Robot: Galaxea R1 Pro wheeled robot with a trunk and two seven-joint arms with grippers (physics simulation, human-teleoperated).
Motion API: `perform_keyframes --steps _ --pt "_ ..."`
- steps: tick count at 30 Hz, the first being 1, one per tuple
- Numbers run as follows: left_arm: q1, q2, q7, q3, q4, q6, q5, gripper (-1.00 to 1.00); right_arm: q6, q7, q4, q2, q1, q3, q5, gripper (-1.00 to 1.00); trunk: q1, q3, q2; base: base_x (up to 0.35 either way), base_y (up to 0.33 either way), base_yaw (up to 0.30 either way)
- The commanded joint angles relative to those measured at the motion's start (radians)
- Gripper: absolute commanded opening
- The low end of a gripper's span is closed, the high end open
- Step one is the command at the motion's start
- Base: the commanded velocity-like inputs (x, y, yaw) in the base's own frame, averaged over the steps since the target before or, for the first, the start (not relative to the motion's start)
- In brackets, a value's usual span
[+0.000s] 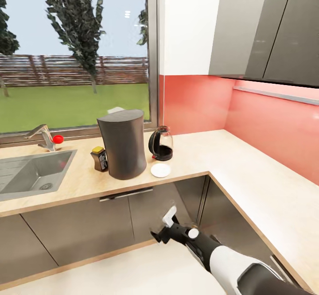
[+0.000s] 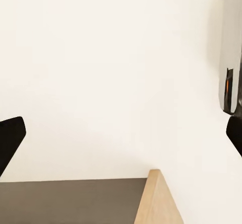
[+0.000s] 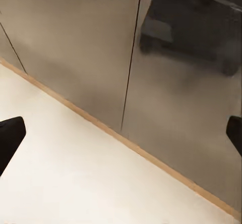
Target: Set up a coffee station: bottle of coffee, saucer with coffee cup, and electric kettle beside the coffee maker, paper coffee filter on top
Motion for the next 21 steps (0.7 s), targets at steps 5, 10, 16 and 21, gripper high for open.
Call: perform_keyframes --steps 5,10,16,21 --pt "-0.001 -0.002 0.001 -0.008 -0.021 0.000 0.002 1.00 -0.008 -0.102 0.083 -0.002 0.083 -0.012 0.009 1.00 0.001 -0.002 -0.002 0.000 0.000 0.000" --pt "-0.001 -0.004 0.001 -0.008 -0.024 0.000 0.000 1.00 0.034 -0.300 0.092 0.000 0.222 -0.012 0.002 1.00 0.001 -0.002 -0.002 0.000 0.000 0.000" --pt "-0.001 -0.016 0.003 -0.007 -0.024 -0.001 0.001 1.00 0.456 -0.334 0.094 -0.007 0.365 -0.016 -0.249 1.00 0.001 -0.002 -0.002 0.000 0.000 0.000" --pt "-0.001 -0.028 0.003 -0.007 -0.024 -0.001 0.001 1.00 0.496 -0.379 0.094 -0.013 0.417 -0.015 -0.328 1.00 0.001 -0.002 -0.002 0.000 0.000 0.000"
